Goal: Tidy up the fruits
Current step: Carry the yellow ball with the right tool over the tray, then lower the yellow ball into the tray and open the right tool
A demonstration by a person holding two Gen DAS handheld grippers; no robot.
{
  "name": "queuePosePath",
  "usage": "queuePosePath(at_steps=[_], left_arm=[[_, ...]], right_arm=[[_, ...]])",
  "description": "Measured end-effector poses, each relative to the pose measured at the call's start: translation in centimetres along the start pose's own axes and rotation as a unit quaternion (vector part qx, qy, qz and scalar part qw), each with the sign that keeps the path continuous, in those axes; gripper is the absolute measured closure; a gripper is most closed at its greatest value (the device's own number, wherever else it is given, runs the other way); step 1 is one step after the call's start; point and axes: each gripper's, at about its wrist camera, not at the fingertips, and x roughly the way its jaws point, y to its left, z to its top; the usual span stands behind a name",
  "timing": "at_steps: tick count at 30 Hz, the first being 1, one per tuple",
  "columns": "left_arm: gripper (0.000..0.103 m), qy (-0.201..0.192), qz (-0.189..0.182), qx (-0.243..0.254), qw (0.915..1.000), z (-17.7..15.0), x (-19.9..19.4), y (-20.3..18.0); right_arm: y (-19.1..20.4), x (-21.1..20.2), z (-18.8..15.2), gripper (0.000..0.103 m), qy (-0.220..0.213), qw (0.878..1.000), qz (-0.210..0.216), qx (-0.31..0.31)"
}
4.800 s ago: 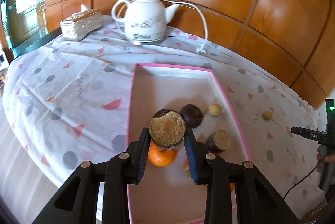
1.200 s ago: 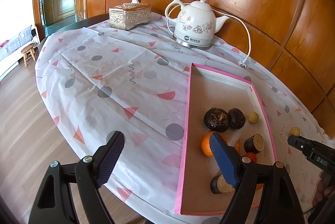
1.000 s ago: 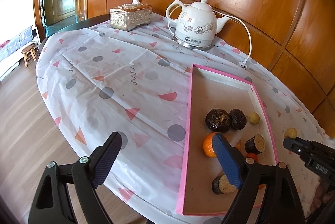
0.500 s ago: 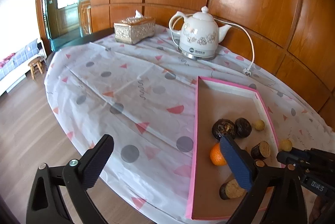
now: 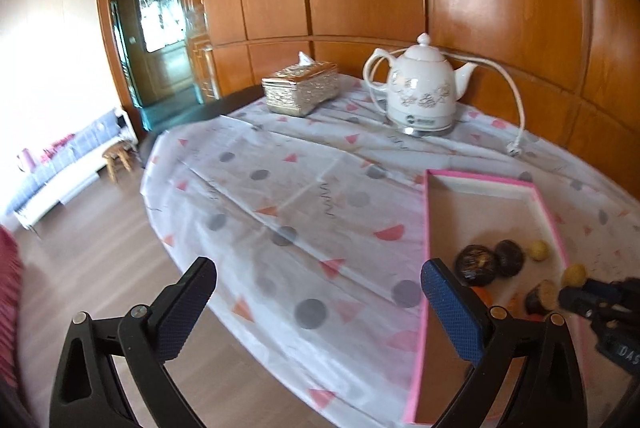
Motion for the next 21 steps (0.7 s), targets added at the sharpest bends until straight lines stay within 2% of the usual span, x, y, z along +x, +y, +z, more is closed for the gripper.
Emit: queuePosePath(at_steps=[5, 13, 21], left_arm=[[0.000, 0.003, -0.013, -0.006, 0.9999, -0.1, 0.0, 0.5], [0.000, 0.004, 0.000, -0.031, 0.9995, 0.1, 0.5, 2.0], [0.000, 0.022, -0.044, -0.023, 0.9985, -0.6, 1.1, 0.9]], right_arm=[[0.4, 0.4, 0.8, 0.079, -0.003, 1.000, -0.008, -0.001], [0.9, 1.3, 1.9, 0.079, -0.006, 1.000, -0.020, -0.005], [-0.1, 3.8, 1.2, 0.071, 0.017, 0.999, -0.035, 0.012]])
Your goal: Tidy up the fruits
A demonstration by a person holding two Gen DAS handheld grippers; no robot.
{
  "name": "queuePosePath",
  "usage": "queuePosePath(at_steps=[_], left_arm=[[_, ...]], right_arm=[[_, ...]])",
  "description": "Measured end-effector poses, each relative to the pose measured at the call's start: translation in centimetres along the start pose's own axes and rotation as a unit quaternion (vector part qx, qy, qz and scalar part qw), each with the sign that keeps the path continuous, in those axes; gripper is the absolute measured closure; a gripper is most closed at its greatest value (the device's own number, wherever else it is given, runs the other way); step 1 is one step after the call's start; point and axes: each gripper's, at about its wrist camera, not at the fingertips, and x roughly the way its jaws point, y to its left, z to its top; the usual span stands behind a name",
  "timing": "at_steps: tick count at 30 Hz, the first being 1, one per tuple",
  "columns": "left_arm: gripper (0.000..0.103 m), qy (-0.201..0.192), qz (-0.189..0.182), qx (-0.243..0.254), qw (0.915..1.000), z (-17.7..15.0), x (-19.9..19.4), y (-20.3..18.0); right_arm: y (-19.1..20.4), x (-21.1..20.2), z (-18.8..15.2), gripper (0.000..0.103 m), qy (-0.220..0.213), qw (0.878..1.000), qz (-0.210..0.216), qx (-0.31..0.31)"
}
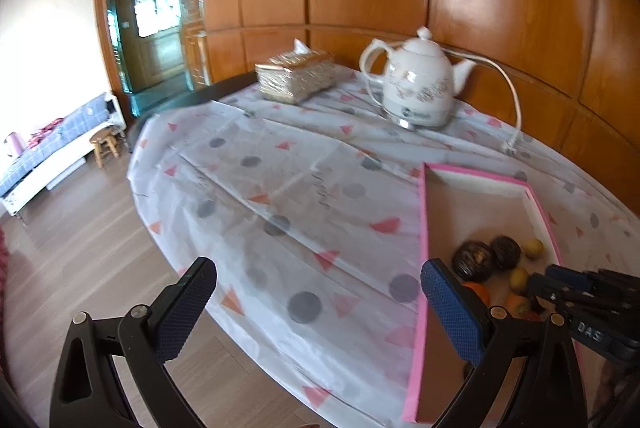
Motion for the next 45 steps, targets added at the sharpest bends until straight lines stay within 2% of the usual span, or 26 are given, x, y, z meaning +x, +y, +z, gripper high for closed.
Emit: queuePosePath(at_steps=[3, 10, 12, 14, 16, 21, 33, 45], left_arm=[[0.000, 0.016, -0.016, -0.005, 0.9997, -0.3, 0.2, -0.4], [0.000, -0.005, -0.016, 0.005, 0.9999, -0.4, -0.9, -1.5], [0.000, -0.012, -0.017, 0.007, 0.9998, -0.4, -1.2, -2.0], [0.000, -0.026, -0.013, 0.013, 0.9995, -0.4, -1.6, -2.6], [0.000, -0.042, -0.013, 0.014, 0.9989, -0.2, -2.2, -3.2], [0.000, -0.066, -0.034, 0.013, 0.9971, -0.5, -3.4, -4.6], [0.000, -0.049, -0.068, 0.039, 0.9957, -2.4, -4.1, -6.6], [0.000, -0.040, -0.070, 0.035, 0.9961, -2.8, -3.7, -6.5]], right_arm=[[-0.5, 0.0, -0.5, 0.071, 0.003, 1.000, -0.001, 0.011], [-1.9, -2.5, -1.7, 0.066, -0.024, 0.998, -0.015, 0.055], [-2.1, -3.3, -2.0, 0.060, -0.037, 0.997, -0.029, 0.063], [-2.1, -4.3, -2.4, 0.047, -0.055, 0.995, -0.050, 0.071], [-1.9, -5.2, -2.7, 0.041, -0.074, 0.992, -0.067, 0.076], [-1.1, -6.8, -4.1, 0.035, -0.104, 0.986, -0.101, 0.084], [-0.9, -8.0, -6.6, 0.035, -0.107, 0.983, -0.125, 0.083], [-0.5, -8.0, -7.0, 0.035, -0.105, 0.983, -0.128, 0.078]])
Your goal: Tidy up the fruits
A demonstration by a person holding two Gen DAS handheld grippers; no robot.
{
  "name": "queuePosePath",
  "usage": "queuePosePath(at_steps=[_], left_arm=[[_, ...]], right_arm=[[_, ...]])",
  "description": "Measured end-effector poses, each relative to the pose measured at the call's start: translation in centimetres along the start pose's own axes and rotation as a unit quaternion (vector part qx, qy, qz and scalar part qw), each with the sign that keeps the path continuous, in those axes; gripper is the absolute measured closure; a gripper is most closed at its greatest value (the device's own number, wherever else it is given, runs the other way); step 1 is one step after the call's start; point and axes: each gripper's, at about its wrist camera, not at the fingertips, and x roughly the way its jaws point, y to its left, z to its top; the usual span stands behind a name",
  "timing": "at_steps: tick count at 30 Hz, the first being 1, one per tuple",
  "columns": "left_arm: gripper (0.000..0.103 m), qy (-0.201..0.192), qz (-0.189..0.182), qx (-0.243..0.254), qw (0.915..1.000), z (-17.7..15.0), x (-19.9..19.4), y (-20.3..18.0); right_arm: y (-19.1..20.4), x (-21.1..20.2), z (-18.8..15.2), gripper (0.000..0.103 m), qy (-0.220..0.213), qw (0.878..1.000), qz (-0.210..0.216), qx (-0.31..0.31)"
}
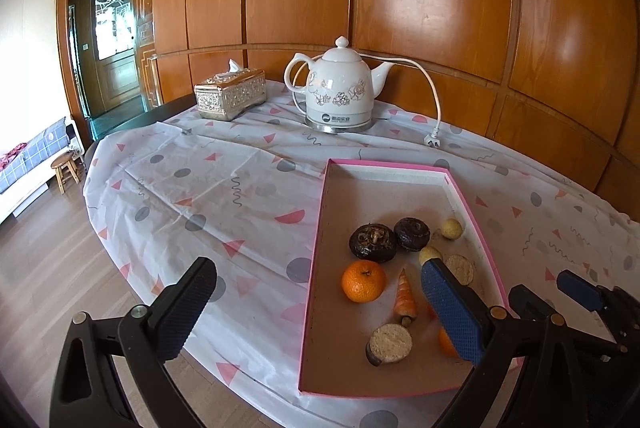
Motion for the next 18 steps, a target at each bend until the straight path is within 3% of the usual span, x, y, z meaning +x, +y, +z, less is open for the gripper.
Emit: queuePosePath(at_steps=[18], left_arm=[[0.000, 0.012, 0.000, -0.012, 0.9998, -0.12, 0.40, 0.37]], right_arm=[[0.07, 0.31, 0.01, 0.035, 0.003, 1.000, -0.001, -0.001]])
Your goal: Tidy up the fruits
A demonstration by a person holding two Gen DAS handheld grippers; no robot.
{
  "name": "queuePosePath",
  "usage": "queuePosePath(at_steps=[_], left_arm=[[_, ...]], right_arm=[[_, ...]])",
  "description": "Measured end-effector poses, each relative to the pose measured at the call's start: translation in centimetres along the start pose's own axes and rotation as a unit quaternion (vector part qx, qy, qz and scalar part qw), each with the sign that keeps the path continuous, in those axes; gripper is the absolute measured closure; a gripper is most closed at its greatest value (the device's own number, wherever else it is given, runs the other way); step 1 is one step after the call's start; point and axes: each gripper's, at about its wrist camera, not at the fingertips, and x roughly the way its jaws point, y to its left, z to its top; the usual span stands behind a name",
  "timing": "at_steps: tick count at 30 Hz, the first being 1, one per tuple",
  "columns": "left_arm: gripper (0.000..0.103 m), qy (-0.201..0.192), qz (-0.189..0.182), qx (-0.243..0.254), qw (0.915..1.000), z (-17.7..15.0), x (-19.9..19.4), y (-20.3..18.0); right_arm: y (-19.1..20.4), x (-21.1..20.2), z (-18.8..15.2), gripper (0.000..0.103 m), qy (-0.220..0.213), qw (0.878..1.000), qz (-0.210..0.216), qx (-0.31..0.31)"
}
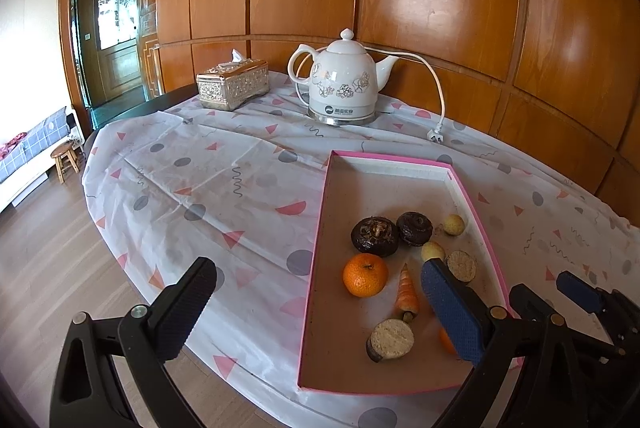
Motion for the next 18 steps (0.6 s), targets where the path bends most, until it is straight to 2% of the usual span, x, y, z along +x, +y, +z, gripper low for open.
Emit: queuePosePath(at_steps=[18], left_arm=[[0.000, -0.005, 0.002, 0.006, 1.0000, -0.24, -0.34, -0.32]], right_arm=[[0.12, 0.27, -0.11, 0.035, 0.003, 1.000, 0.000, -0.002]])
